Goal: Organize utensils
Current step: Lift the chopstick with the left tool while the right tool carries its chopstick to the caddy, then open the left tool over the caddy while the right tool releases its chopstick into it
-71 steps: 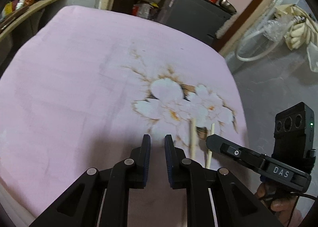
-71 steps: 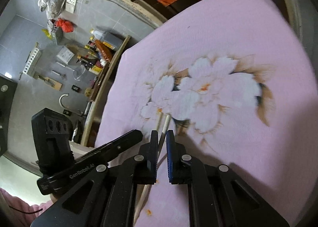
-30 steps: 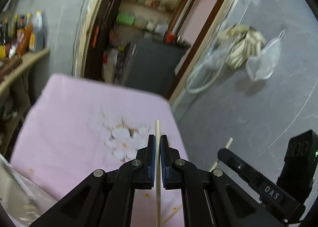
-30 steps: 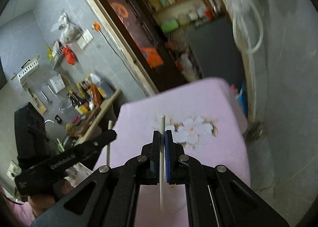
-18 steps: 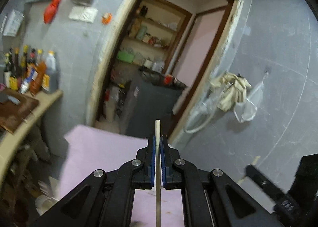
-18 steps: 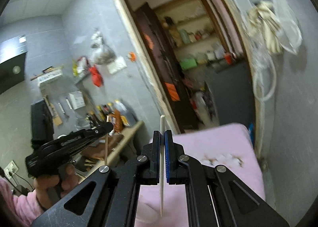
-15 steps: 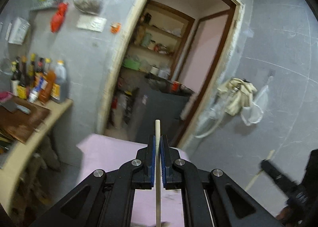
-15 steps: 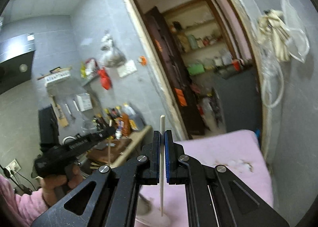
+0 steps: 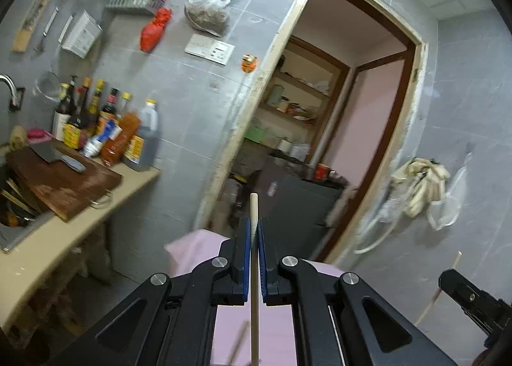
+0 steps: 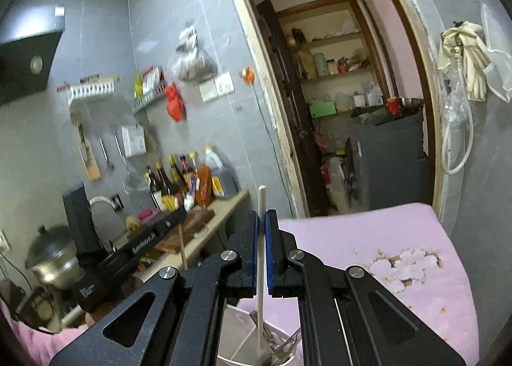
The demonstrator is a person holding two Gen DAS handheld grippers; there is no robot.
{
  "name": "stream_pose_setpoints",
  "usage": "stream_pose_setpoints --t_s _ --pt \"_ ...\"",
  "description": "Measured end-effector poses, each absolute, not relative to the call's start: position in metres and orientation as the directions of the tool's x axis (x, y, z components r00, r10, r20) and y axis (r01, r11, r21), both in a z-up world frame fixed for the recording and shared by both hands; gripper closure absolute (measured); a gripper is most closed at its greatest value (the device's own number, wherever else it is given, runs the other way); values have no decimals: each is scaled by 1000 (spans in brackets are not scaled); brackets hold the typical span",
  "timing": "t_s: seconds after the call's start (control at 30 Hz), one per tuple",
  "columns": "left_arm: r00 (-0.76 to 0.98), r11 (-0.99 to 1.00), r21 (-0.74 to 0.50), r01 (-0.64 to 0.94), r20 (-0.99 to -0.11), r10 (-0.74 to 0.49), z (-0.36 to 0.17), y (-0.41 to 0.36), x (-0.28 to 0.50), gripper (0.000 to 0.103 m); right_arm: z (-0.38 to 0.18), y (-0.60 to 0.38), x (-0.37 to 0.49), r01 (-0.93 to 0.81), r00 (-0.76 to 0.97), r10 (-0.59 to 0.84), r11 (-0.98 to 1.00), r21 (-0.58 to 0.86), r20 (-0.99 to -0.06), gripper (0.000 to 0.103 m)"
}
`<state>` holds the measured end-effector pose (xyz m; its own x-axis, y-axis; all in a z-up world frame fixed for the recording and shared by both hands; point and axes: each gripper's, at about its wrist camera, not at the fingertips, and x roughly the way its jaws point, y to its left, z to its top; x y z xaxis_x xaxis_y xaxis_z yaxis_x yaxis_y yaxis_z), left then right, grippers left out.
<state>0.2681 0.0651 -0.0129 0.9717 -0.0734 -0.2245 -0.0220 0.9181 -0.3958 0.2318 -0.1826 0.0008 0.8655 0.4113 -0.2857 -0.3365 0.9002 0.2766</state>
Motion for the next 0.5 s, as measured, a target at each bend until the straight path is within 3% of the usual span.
stream_pose_setpoints --t_s 0.3,0.5 --pt "987 947 -309 -88 -154 41 -23 66 255 98 -26 -172 237 -286 877 359 924 252 -320 99" --pt "987 953 -290 -87 -153 44 -44 59 246 98 -40 -165 238 -269 879 349 926 266 -324 99"
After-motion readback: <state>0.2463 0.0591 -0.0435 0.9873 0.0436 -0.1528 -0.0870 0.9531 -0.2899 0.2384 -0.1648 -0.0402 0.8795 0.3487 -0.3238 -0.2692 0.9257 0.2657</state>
